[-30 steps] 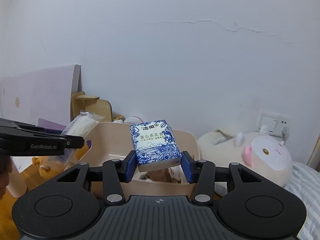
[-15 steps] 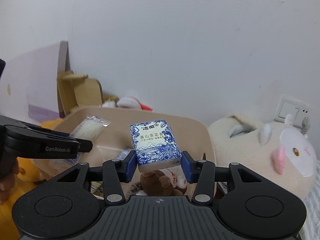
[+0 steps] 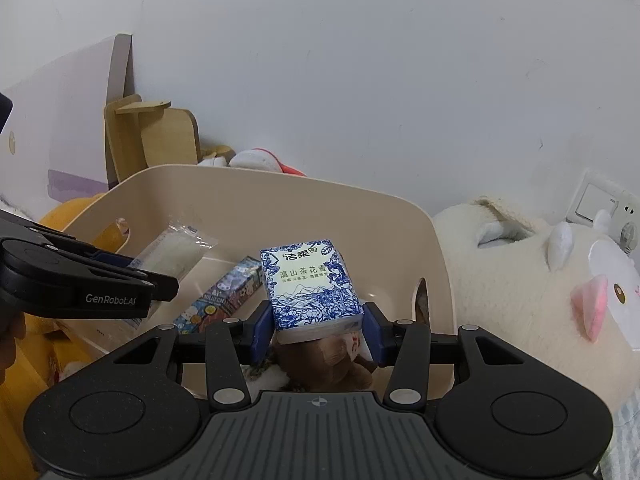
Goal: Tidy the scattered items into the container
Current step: 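Open both grippers to release the tissue pack and white packet into the basket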
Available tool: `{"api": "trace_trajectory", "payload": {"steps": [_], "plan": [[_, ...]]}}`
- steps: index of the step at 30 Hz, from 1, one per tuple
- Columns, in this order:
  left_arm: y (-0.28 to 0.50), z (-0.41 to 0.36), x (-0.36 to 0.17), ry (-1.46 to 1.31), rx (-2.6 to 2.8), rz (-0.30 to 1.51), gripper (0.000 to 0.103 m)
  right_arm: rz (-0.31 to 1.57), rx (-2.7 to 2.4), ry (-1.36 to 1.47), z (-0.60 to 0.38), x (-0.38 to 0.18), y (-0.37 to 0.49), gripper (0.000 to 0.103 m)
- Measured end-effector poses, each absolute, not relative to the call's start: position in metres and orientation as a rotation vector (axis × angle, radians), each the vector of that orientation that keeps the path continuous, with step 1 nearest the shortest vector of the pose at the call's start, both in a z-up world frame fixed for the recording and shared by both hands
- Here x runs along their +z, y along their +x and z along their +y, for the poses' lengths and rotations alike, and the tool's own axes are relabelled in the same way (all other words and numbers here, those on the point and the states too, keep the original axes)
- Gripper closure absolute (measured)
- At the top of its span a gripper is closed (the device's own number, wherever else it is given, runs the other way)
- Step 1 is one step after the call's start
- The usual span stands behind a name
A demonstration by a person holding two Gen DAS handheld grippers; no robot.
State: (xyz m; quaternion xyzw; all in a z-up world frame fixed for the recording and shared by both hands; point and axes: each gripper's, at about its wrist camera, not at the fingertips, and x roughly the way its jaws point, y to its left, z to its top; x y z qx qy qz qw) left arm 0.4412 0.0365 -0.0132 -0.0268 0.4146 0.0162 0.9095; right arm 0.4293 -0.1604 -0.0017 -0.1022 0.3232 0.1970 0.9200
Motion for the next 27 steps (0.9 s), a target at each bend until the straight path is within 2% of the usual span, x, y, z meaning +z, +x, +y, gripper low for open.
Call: {"api": "trace_trajectory", "payload": {"steps": [6, 7, 10, 12, 13, 27], "plan": [[0.438, 0.031, -0.011, -0.016, 0.04, 0.84, 0.07, 0.678, 0.413, -0.22, -0.159, -0.001, 0.429, 0.058], [0.437, 0.031, -0.009, -0.017, 0.04, 0.832, 0.069, 0.683, 0.417, -0.214, -0.159, -0.001, 0.43, 0.049], [0.433, 0.032, 0.0, -0.028, 0.041, 0.799, 0.048, 0.683, 0.419, -0.211, -0.161, 0.0, 0.428, 0.04], [0.431, 0.033, 0.005, -0.04, 0.044, 0.774, 0.03, 0.676, 0.414, -0.216, -0.161, 0.001, 0.426, 0.035], [0.43, 0.033, 0.008, -0.045, 0.044, 0.765, 0.028, 0.672, 0.413, -0.212, -0.162, 0.002, 0.424, 0.032], [0.395, 0.037, 0.027, -0.052, 0.051, 0.728, 0.026, 0.603, 0.399, -0.181, -0.182, 0.028, 0.395, 0.025]]}}
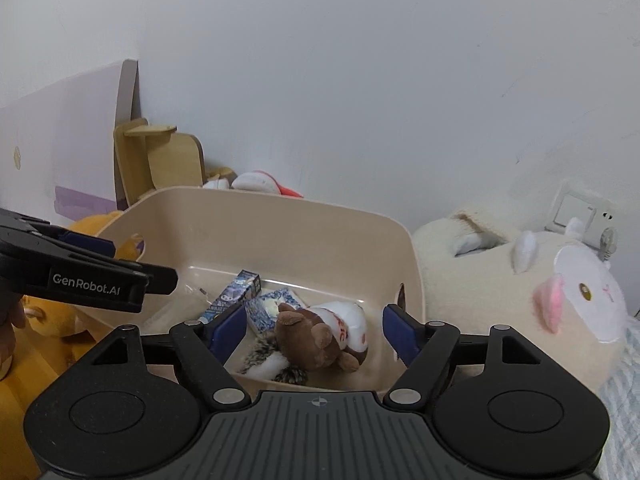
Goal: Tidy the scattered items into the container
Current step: 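Open both grippers to release the tissue pack and white packet into the basket, then move both grippers back toward the second tissue pack and Hello Kitty plush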
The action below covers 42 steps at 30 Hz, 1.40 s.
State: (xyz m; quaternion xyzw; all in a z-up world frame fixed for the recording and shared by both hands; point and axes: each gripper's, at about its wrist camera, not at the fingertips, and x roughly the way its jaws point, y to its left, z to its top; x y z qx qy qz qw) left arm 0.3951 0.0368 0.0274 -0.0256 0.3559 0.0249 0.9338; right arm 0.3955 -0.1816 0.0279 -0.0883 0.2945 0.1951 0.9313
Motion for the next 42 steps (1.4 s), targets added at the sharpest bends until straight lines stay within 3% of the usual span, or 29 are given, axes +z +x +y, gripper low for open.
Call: {"api": "trace_trajectory", "payload": {"steps": [3, 6, 11, 16, 27, 42], "plan": [[0.384, 0.04, 0.034, -0.053, 0.056, 0.711, 0.026, 0.584, 0.395, -0.171, -0.189, 0.035, 0.387, 0.023], [0.371, 0.045, 0.039, -0.055, 0.052, 0.697, 0.026, 0.562, 0.386, -0.171, -0.196, 0.04, 0.377, 0.014], [0.343, 0.047, 0.043, -0.031, 0.039, 0.673, 0.026, 0.538, 0.372, -0.166, -0.211, 0.043, 0.357, 0.012], [0.316, 0.043, 0.039, 0.044, 0.021, 0.655, 0.026, 0.515, 0.365, -0.157, -0.227, 0.04, 0.335, 0.0], [0.277, 0.05, -0.004, 0.118, 0.008, 0.685, 0.025, 0.575, 0.294, -0.177, -0.256, 0.001, 0.311, 0.0], [0.283, 0.06, -0.064, 0.199, 0.014, 0.72, 0.025, 0.699, 0.236, -0.225, -0.267, -0.056, 0.327, 0.0]]}}
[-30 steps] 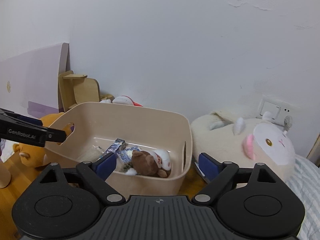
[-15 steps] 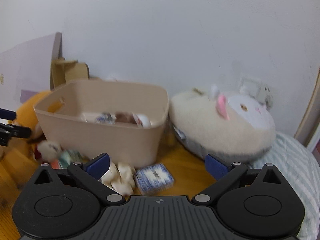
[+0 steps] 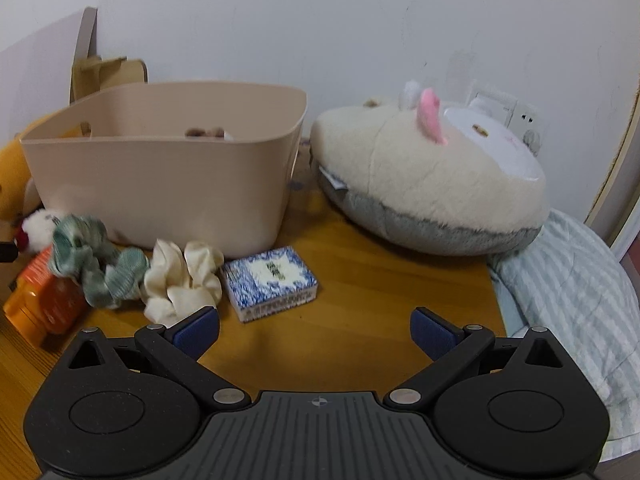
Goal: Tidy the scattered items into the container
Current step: 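Move both grippers back toward the second tissue pack and Hello Kitty plush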
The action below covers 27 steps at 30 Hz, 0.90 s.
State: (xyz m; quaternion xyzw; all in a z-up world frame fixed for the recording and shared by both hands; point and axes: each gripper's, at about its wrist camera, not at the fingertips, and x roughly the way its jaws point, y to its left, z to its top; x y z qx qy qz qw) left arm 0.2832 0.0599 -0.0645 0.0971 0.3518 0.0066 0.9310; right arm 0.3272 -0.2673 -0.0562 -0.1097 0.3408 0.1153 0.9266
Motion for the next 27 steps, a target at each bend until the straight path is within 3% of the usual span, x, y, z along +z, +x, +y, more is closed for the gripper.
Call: {"api": "trace_trajectory", "payload": {"steps": [17, 27], "plan": [[0.316, 0.063, -0.092, 0.203, -0.048, 0.735, 0.023, 0.712, 0.293, -0.364, -0.245, -0.086, 0.359, 0.0], [0.334, 0.069, -0.098, 0.134, -0.135, 0.736, 0.019, 0.722, 0.326, -0.297, -0.249, -0.095, 0.382, 0.0]]}}
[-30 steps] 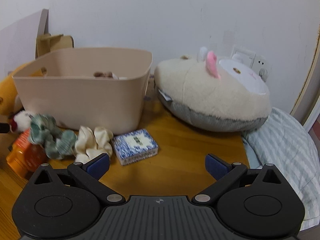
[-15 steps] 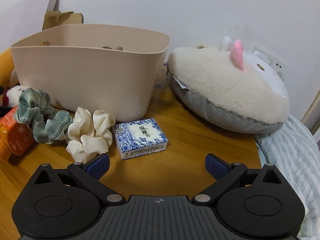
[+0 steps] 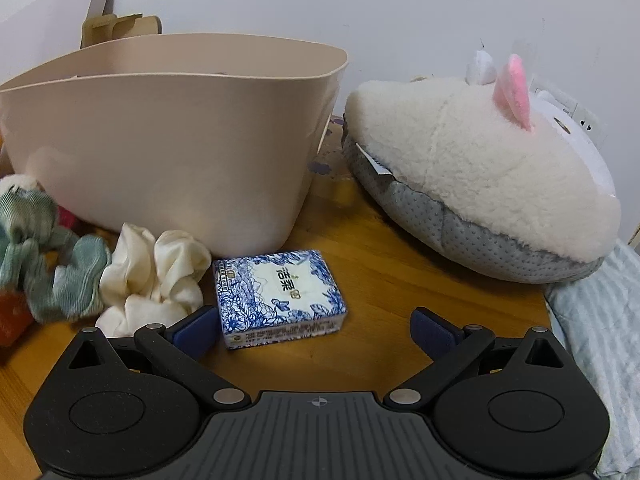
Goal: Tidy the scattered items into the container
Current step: 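Grasp the second tissue pack with the right gripper while the left grasps the Hello Kitty plush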
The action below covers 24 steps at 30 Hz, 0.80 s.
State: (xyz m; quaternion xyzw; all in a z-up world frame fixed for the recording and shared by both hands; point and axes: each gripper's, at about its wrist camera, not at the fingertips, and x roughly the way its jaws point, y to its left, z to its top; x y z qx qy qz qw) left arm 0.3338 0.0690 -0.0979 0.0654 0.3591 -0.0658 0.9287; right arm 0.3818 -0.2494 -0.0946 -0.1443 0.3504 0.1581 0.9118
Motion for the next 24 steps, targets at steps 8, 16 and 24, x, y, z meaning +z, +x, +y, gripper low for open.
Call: {"api": "trace_trajectory", "payload": {"steps": [8, 16, 24], "plan": [[0.346, 0.068, -0.103, 0.093, -0.204, 0.729, 0.019, 0.699, 0.364, -0.31, -0.245, -0.095, 0.389, 0.0], [0.341, 0.07, -0.1, -0.023, -0.281, 0.722, 0.019, 0.693, 0.385, -0.29, -0.246, -0.096, 0.394, 0.0], [0.343, 0.064, -0.101, -0.032, -0.297, 0.723, 0.018, 0.686, 0.385, -0.3, -0.246, -0.099, 0.396, 0.0]]}}
